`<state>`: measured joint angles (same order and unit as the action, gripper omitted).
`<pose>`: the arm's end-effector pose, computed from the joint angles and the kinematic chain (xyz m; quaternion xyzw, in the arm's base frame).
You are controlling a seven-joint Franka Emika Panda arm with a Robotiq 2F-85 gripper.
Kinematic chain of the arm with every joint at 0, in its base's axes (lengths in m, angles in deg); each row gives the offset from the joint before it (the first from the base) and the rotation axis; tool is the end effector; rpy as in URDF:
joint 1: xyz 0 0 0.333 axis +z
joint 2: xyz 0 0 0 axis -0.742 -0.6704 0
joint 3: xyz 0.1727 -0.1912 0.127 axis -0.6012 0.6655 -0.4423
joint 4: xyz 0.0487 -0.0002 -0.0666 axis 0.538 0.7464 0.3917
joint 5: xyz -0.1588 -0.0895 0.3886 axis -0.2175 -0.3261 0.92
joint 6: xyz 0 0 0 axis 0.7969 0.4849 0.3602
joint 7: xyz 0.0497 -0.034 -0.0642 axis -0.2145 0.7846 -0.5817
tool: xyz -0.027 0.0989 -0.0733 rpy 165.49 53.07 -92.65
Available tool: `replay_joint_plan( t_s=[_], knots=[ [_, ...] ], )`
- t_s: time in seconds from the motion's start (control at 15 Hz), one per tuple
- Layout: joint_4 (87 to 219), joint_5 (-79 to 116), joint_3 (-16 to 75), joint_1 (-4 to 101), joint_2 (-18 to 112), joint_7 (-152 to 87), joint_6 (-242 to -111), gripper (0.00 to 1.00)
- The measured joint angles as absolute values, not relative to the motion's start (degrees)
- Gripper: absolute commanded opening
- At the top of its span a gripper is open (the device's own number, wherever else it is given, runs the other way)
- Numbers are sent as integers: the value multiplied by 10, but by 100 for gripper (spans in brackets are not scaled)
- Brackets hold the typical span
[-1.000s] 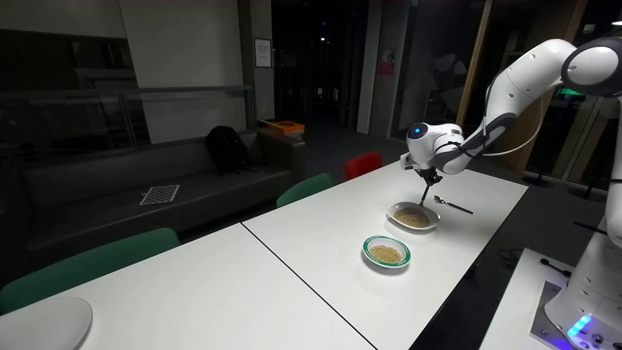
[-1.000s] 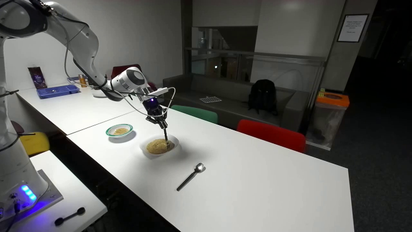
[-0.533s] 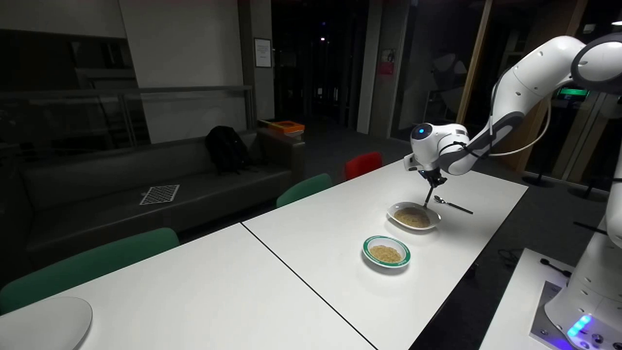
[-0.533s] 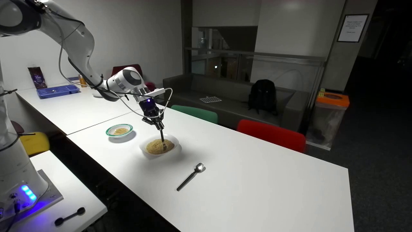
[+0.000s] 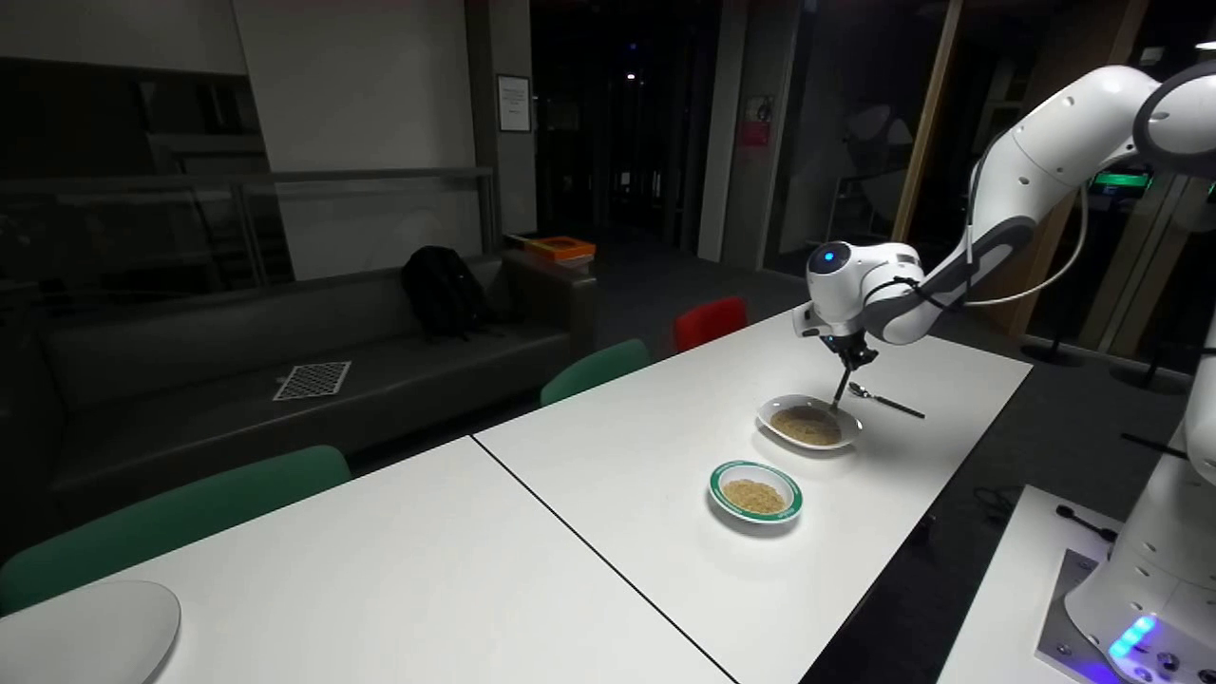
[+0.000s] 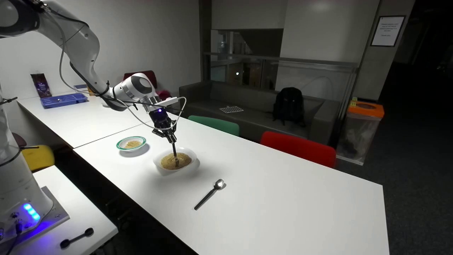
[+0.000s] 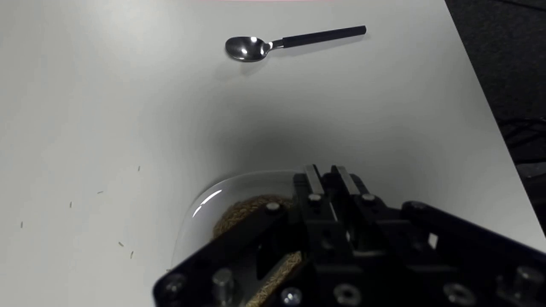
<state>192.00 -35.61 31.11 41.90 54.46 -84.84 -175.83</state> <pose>0.5251 -0.1309 0.2021 0.7204 0.6081 -0.2102 0.2591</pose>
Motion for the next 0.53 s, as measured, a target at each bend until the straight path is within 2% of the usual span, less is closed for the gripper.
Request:
replay_joint_plan(
  t_s=[0.53],
  knots=[
    [1930, -339, 292, 423, 556, -849, -1758, 3]
  ],
)
